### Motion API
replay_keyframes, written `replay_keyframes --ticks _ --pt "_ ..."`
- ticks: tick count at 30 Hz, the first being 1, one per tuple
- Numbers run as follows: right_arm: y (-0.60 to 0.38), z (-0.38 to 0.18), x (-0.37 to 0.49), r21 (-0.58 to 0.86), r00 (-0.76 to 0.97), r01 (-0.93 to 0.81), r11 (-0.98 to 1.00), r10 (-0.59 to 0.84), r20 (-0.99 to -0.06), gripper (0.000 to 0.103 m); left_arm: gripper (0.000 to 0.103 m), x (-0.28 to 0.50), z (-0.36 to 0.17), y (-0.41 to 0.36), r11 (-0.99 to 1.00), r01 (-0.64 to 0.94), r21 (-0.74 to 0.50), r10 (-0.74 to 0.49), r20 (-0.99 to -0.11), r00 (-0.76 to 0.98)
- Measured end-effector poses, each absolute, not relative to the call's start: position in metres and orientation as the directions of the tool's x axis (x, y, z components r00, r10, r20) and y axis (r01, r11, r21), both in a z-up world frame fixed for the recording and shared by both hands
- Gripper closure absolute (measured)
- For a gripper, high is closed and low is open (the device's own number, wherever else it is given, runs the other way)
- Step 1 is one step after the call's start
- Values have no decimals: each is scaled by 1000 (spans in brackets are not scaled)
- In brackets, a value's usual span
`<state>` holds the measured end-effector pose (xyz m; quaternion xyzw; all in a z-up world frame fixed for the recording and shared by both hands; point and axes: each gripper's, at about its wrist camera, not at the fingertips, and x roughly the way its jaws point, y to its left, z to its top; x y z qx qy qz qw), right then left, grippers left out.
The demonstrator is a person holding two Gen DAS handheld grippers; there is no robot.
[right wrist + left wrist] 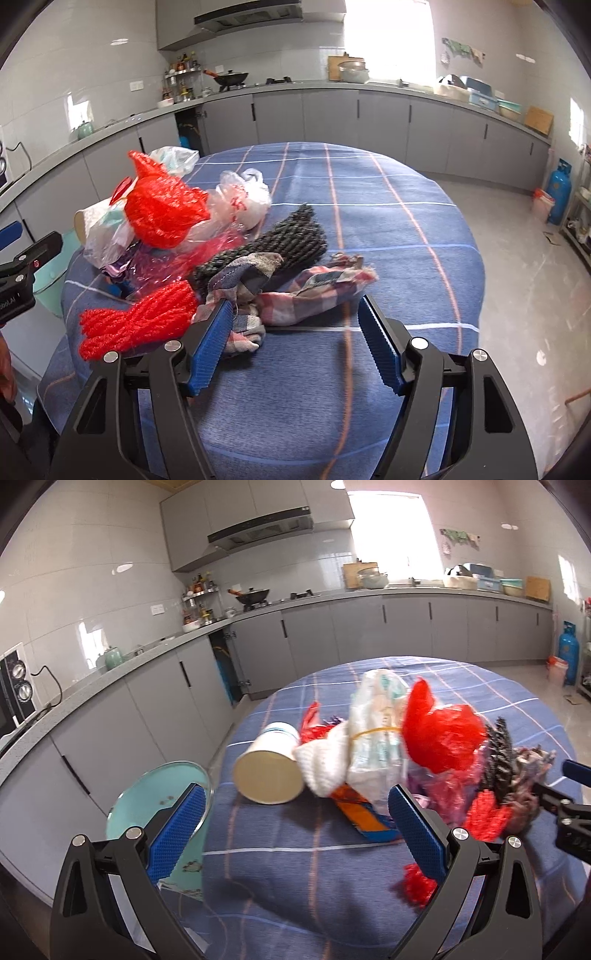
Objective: Collect trash
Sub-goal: 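Grasp the red mesh net with the left tool while the right tool grasps the checked cloth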
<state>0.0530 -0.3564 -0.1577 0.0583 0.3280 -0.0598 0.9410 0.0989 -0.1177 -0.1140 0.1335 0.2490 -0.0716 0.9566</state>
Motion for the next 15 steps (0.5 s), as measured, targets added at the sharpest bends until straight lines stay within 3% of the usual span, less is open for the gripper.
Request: replay_keyframes --ticks 6,9,11,15 --pt "-353 -161 60 116 768 102 988 -4 -640 47 6 102 -122 -115 957 222 190 -90 -530 843" --pt "-348 -162 61 131 761 61 989 38 -648 62 5 102 -123 -118 955 229 189 -97 -529 843" --pt "-345 -162 61 147 753 33 989 72 -654 83 6 102 -123 -119 955 233 185 -103 -530 842" --pt "-337 -155 54 125 763 -9 992 87 -641 93 6 100 -123 -120 954 238 182 -108 -531 841"
